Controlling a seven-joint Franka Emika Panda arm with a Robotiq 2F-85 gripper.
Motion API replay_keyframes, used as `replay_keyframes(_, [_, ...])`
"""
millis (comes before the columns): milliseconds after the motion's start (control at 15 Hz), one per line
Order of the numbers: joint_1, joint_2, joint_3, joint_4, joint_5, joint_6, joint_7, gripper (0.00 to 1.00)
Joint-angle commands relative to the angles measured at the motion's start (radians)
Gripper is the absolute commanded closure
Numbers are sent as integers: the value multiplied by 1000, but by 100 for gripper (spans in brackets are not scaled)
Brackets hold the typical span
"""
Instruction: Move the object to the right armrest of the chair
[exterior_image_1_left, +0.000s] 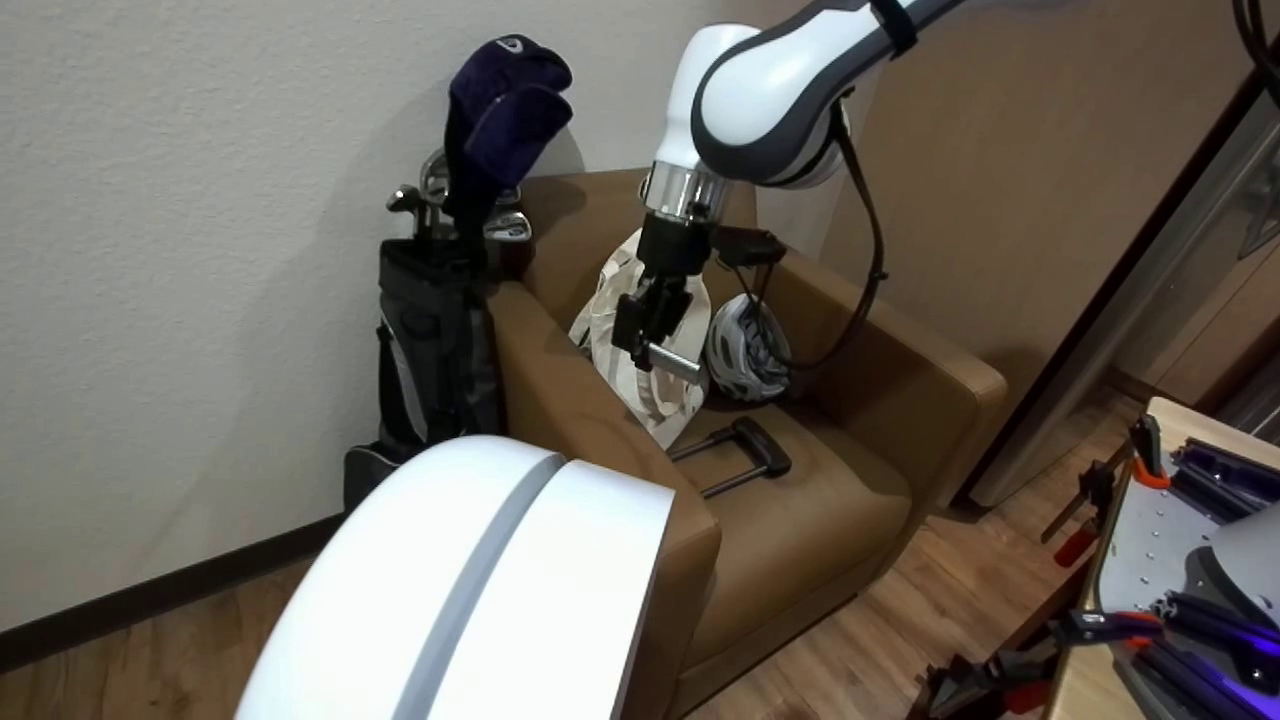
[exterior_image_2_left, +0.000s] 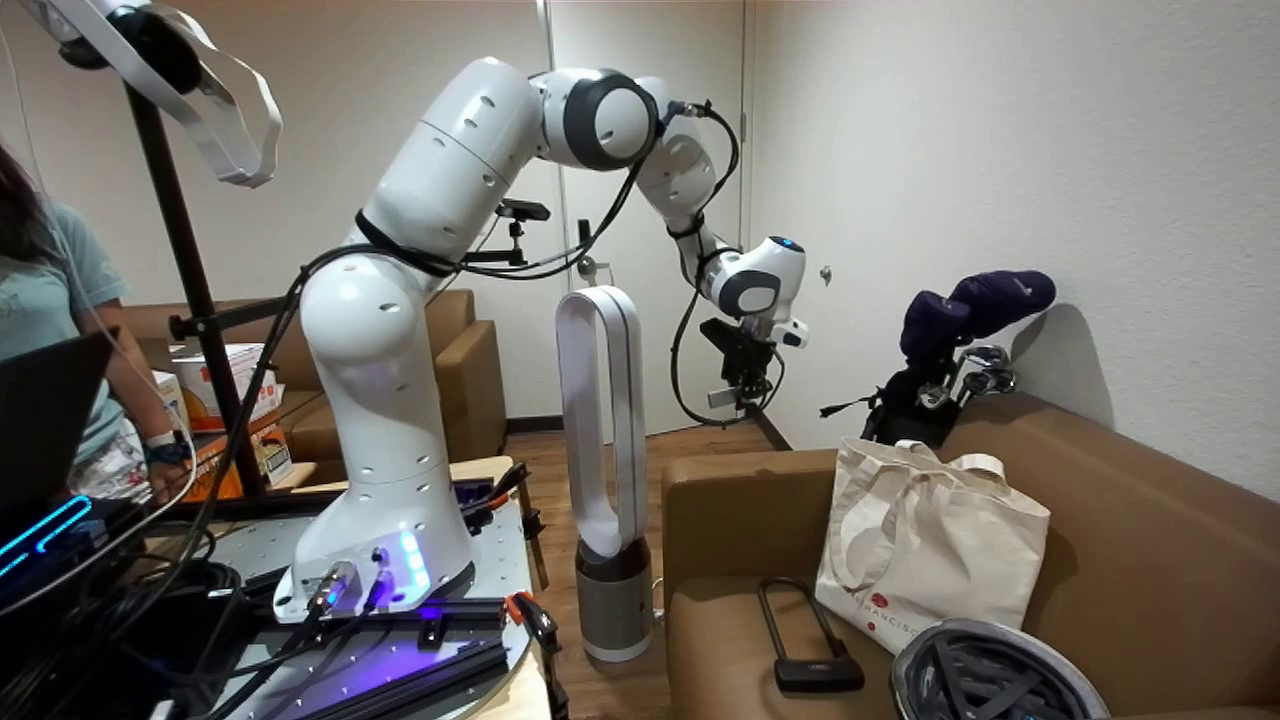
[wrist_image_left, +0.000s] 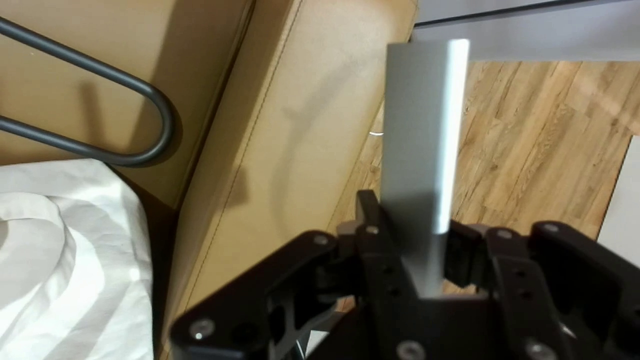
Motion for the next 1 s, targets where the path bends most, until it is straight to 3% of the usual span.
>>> replay_keyframes(0, [-30,-52,-23,-69,51,60,10,95])
replay_keyframes(400, [-33,-153,-179,-273,21,213,166,96])
replay_keyframes(733, [50,-255,-375,-401,-108,270,401,96])
replay_keyframes(800, [63,-267,-389,-407,-136,266,428,96])
replay_keyframes(867, [2,-204,-339,-347,-106,245,345,95])
replay_keyframes(933, [5,-217,-346,-353,-114,243,357,87])
